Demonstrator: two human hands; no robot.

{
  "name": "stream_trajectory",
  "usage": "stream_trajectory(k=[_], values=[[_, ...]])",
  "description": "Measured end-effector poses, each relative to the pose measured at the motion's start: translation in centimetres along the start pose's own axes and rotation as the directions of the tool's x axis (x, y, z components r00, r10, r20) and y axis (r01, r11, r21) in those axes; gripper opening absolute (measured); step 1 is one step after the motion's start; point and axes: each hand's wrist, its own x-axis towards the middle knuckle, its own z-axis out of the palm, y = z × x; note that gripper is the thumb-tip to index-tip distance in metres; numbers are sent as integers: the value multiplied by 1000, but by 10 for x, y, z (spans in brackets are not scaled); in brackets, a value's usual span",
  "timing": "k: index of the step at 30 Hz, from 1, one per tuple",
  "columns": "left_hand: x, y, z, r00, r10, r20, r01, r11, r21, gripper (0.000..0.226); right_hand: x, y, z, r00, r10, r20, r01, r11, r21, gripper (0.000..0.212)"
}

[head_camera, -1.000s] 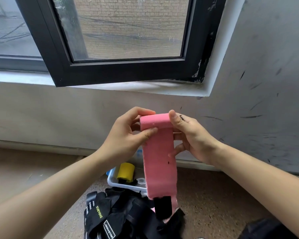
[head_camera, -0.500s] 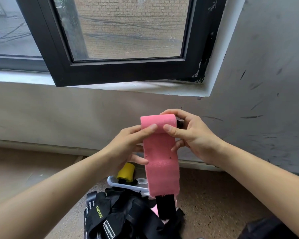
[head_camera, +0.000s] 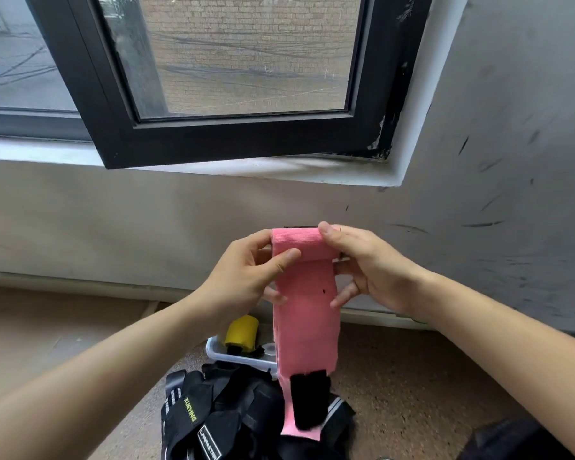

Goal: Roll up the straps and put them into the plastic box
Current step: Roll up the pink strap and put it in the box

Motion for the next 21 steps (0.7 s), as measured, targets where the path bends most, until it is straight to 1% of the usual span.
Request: stream_trajectory(k=[2,6,9,13,15,17,21], values=[[0,-2,-1,999,42,-9,-42,999,32,26,-1,1,1,1000,15,-6,-15,1000,-22,62],[1,-5,-4,997,72,18,-73,993,88,26,0,1,0,998,-57,-27,56,997,-52,57],[1,-3,-5,999,0,48,-3,999,48,31,0,4,-1,992,-112,-53,108,991,-76,52],[-2,1,-6,983,-168,81,169,985,-15,42,1,6,-1,986,-153,-69,147,985,-93,42],[-3,4,-7,964,-233,128,239,970,-32,44,1,6,0,983,-170,-74,164,983,-86,40],[-3,7,-6,951,-267,157,276,960,-37,42,0,6,1,978,-193,-74,183,976,-118,39],[-2,10,-3,958,-274,84,280,957,-79,47,2,10,4,966,-248,-69,232,955,-186,35]])
